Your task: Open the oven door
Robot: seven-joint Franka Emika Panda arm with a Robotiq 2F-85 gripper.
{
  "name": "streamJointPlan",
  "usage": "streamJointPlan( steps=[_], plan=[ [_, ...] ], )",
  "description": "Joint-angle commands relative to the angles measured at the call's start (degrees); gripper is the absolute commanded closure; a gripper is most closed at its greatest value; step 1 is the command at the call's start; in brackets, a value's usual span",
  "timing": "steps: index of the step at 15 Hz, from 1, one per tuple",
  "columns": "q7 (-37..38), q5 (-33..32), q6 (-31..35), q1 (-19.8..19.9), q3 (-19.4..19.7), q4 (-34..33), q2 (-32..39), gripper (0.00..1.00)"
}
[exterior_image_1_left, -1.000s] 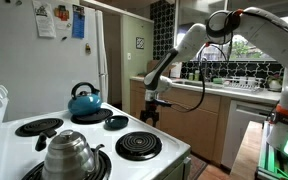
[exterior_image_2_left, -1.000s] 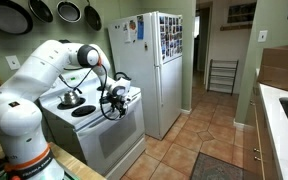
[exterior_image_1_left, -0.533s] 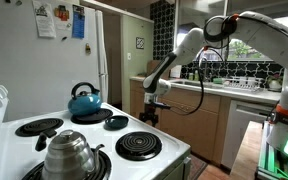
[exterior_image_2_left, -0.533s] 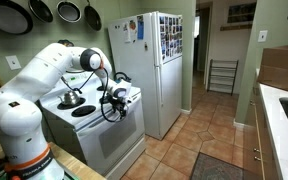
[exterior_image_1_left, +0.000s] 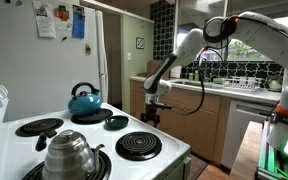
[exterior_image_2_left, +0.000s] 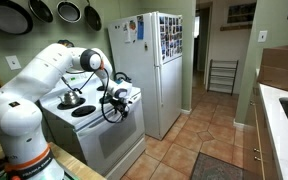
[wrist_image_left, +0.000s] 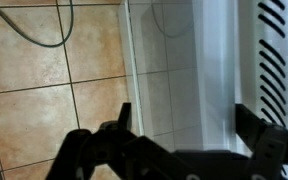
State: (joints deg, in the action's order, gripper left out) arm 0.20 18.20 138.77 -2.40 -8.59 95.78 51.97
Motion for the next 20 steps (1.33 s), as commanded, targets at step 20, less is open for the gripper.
streamJointPlan(
  steps=[20],
  plan=[
    [-13.56, -3.74, 3.79, 7.96, 2.29, 4.82, 0.54, 0.00]
  ],
)
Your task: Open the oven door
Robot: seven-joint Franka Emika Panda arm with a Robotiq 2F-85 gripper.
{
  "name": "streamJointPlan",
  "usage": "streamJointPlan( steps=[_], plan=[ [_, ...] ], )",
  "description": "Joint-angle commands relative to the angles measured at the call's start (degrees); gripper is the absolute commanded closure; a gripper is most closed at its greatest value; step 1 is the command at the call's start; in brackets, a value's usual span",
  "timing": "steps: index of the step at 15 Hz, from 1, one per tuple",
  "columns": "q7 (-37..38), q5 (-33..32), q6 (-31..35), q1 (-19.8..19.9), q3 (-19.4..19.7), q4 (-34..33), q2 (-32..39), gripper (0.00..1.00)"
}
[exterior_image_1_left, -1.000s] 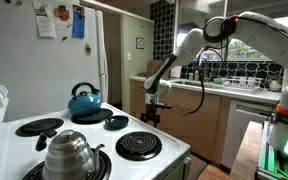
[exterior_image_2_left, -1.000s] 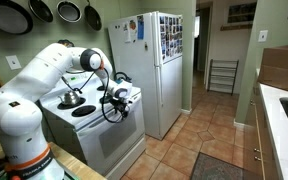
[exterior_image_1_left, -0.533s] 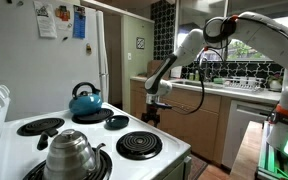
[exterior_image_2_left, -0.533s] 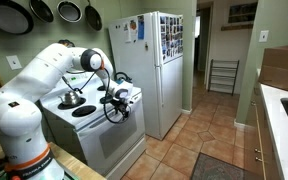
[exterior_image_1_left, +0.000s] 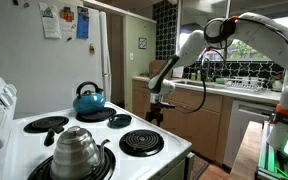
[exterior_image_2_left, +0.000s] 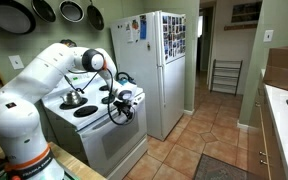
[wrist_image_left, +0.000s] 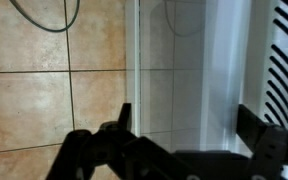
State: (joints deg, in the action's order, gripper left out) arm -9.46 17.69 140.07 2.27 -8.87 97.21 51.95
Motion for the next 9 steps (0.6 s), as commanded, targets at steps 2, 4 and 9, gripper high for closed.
streamJointPlan(
  steps=[2, 4, 9],
  plan=[
    [-5.82, -2.72, 3.20, 5.04, 2.17, 3.97, 0.27, 0.00],
    [-7.47, -2.11, 3.81, 6.73, 1.75, 4.26, 0.27, 0.00],
    [-9.79, -0.26, 5.60, 10.74, 0.49, 5.72, -0.13, 0.00]
  ],
)
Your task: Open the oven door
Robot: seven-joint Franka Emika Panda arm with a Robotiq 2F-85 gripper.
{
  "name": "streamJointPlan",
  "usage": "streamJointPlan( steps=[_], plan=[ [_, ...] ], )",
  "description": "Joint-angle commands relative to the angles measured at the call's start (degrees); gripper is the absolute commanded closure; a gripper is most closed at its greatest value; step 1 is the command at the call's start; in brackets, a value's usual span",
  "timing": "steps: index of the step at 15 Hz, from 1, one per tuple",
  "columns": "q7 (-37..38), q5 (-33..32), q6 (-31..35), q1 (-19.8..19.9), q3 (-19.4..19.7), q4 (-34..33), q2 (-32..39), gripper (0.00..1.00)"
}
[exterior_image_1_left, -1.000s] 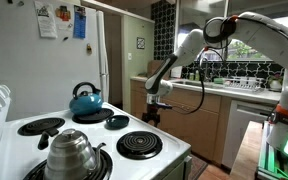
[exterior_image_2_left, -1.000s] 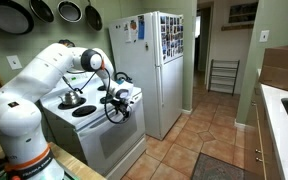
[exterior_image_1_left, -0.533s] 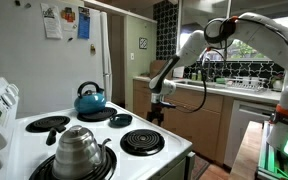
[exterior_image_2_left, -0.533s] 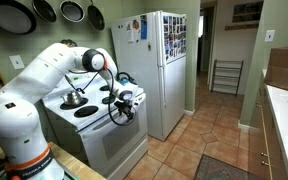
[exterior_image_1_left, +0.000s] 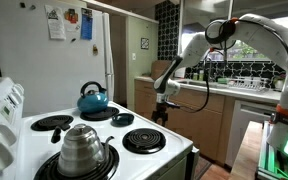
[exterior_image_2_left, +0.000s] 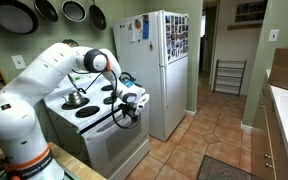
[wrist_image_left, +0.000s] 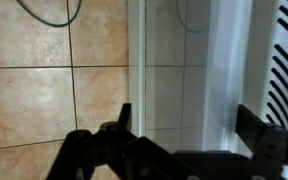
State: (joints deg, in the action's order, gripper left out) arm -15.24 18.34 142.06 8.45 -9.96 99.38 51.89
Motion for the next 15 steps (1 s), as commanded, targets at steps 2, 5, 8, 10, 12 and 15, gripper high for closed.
streamJointPlan(
  steps=[2, 5, 8, 10, 12, 15],
  plan=[
    [-4.99, -0.11, 4.65, 6.64, 1.19, 4.27, -0.04, 0.00],
    [-6.82, -0.02, 7.34, 10.31, 1.52, 5.22, 0.44, 0.00],
    [-10.54, -0.66, 9.14, 16.55, 3.55, 5.26, 1.38, 0.00],
    [-14.00, -0.78, 8.98, 21.49, 4.34, 4.33, 2.21, 0.00],
    [-16.51, -0.54, 8.77, 25.10, 4.12, 3.60, 2.09, 0.00],
    [-19.07, -1.22, 7.10, 28.25, 3.49, 3.88, 0.17, 0.00]
  ],
)
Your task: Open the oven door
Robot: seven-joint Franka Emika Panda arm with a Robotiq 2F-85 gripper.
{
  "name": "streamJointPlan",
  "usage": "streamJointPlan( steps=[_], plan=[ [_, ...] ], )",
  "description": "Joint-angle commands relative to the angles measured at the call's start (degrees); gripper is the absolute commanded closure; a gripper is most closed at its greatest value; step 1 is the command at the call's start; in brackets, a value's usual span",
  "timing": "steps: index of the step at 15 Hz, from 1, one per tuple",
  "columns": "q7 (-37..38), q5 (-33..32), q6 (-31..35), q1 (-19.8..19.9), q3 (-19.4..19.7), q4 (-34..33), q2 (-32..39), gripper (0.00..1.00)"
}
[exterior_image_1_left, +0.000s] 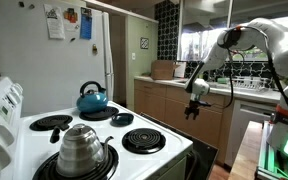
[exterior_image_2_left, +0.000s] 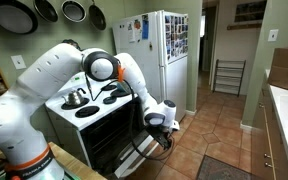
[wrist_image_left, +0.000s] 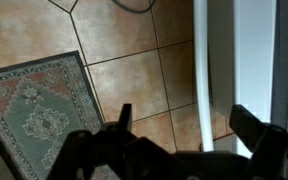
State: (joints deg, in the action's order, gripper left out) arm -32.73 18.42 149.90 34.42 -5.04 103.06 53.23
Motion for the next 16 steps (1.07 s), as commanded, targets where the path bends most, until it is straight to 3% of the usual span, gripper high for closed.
streamJointPlan(
  steps=[1, 11, 16],
  plan=[
    [-2.07, -1.60, -1.35, 2.60, -1.65, 0.62, -2.08, 0.00],
    [-1.47, -6.57, -5.16, -5.50, -1.47, 10.17, -14.79, 0.00],
    [3.65, -6.46, -7.89, -11.39, 0.39, 16.70, -23.29, 0.00]
  ],
)
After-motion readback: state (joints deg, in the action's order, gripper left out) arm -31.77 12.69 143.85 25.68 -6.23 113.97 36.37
